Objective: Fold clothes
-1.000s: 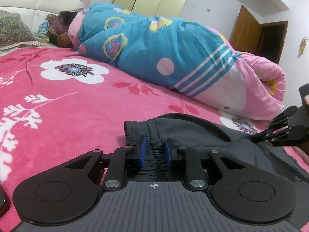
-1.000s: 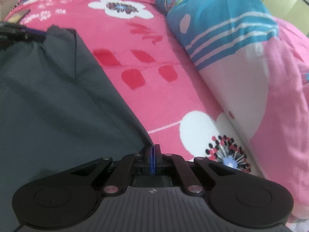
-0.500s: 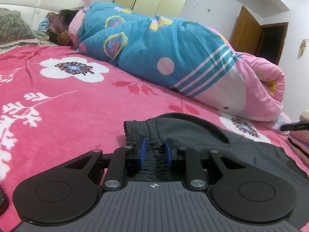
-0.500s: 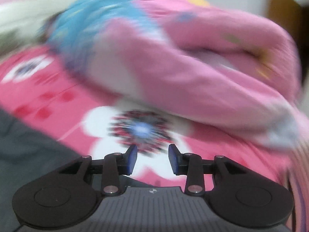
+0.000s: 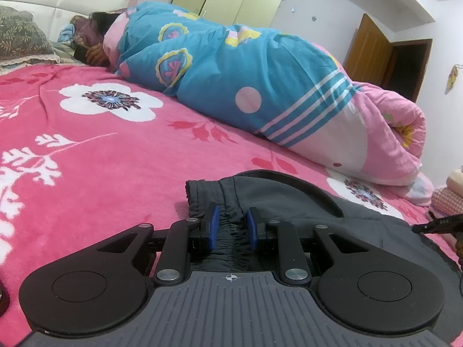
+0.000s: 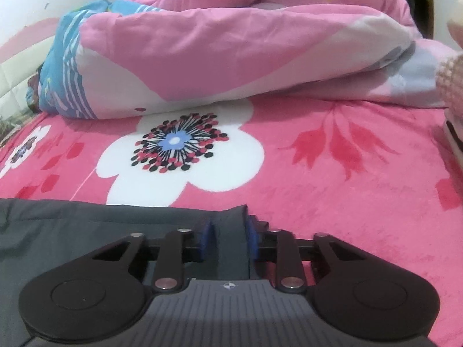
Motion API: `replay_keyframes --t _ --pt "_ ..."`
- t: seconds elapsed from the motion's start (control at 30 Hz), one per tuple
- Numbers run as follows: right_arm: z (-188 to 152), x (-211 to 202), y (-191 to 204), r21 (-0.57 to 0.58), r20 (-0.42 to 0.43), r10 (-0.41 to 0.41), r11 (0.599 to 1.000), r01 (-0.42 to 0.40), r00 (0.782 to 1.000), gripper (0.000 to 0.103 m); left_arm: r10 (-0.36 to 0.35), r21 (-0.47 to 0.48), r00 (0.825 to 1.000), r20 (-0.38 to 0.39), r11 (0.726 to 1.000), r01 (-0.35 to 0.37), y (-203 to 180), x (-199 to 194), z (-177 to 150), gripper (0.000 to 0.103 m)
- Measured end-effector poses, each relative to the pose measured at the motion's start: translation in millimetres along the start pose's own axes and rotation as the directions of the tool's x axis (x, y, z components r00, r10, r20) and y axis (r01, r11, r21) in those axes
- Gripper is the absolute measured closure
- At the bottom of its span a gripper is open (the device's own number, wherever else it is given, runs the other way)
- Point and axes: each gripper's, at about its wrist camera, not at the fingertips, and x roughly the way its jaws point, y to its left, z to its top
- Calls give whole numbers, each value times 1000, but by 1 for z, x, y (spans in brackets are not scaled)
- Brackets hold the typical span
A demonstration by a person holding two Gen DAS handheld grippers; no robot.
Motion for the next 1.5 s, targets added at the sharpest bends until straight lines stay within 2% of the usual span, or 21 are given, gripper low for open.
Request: replay_keyframes --t 0.03,0.07,0.23,0.37,0.43,0.53,0.67,0.83,0.93,1.0,1.07,1.1,1.2,1.27,1.37,1.5 --pt "-1 -1 0 4 12 -1 1000 0 1000 97 -1 0 1000 1 1000 1 0 0 0 82" --pt "-1 -4 -1 11 29 -2 1000 2 1000 99 -1 -1 1000 1 1000 1 0 1 0 82" --pt "-3 -10 -5 54 87 -27 998 22 996 100 -4 -1 1000 1 1000 4 0 1 -1 82" --pt "-7 -1 -17 129 71 -81 989 72 994 102 -4 -1 1000 -1 1000 4 1 1 0 82" --pt "-8 1 -26 179 60 -151 974 138 987 103 -3 -1 1000 -2 1000 3 1 1 0 82" --pt "-10 -6 -36 222 64 -178 962 160 982 103 -3 -1 1000 -4 1000 3 0 1 0 82" --pt "-12 -32 -36 241 98 -219 952 191 971 101 -11 -8 1000 -6 1000 11 0 1 0 81" --pt "-15 -86 -22 311 153 -255 930 199 955 101 -42 -46 999 -3 998 41 6 -1 0 78" --pt "-22 -118 3 317 183 -224 935 158 957 100 -56 -69 998 1 996 56 9 -2 0 72" --pt "-30 -133 24 304 191 -191 944 127 963 96 -57 -74 998 4 996 58 9 -2 0 70" --pt "-41 -141 47 288 186 -149 953 91 971 85 -53 -72 999 10 996 54 8 -4 0 66" --pt "-46 -145 59 280 183 -128 957 73 975 84 -52 -71 998 17 996 53 7 -5 1 65" --pt "-62 -150 87 276 164 -69 961 21 984 83 -61 -74 996 71 995 66 6 -17 3 58" --pt "-72 -152 101 287 161 -52 958 4 986 83 -76 -53 989 125 995 84 3 -29 5 48" --pt "-86 -156 116 311 154 -41 950 -9 987 83 -93 -14 979 184 995 97 -2 -44 6 43" --pt "-98 -159 129 340 132 -35 940 -12 991 83 -162 -12 963 216 986 169 -7 -57 10 38"
